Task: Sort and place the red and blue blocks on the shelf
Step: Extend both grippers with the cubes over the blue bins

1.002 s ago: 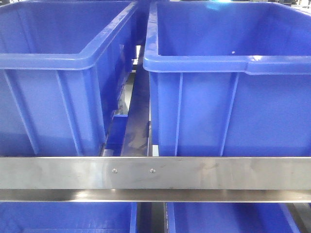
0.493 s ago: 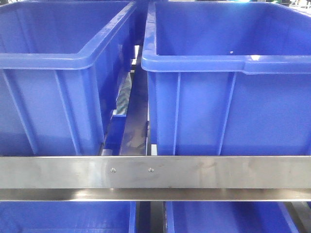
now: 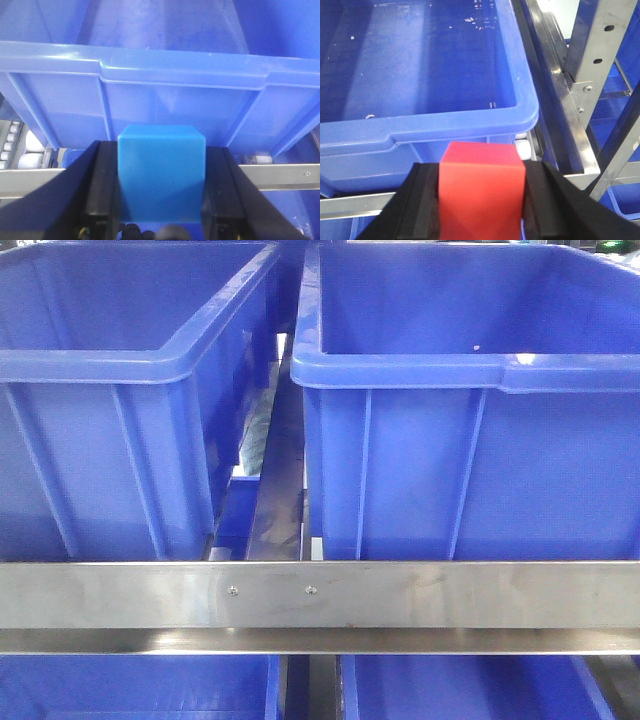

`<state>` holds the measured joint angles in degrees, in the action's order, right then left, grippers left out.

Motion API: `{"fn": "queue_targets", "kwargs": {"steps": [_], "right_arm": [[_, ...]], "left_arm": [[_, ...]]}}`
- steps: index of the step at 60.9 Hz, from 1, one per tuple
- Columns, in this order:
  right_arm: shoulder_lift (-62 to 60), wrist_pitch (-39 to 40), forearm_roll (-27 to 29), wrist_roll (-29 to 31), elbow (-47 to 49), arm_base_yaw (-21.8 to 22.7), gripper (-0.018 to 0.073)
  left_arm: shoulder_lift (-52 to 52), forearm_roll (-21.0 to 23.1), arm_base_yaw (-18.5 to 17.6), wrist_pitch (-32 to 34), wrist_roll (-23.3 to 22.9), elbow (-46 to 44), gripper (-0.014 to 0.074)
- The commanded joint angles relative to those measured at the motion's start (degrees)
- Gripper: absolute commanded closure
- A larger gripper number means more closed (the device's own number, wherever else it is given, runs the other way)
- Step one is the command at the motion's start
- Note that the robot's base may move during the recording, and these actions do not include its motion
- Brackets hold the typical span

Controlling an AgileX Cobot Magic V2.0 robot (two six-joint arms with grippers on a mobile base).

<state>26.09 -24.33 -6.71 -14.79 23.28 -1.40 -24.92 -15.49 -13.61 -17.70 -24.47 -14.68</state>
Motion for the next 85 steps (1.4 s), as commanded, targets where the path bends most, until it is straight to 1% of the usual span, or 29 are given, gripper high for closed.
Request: {"fn": "queue_targets", "kwargs": {"steps": [1, 85], "right_arm": [[0.2, 4.6, -0.3, 0.1, 1.6, 0.4, 0.051], [0.2, 5.0, -0.3, 0.1, 1.6, 0.4, 0.051]], "left_arm": [[-0.2, -0.4, 0.0, 4.8, -0.4, -1.9, 0.047], [-0.2, -0.3, 0.0, 5.2, -0.4, -1.9, 0.047]]}}
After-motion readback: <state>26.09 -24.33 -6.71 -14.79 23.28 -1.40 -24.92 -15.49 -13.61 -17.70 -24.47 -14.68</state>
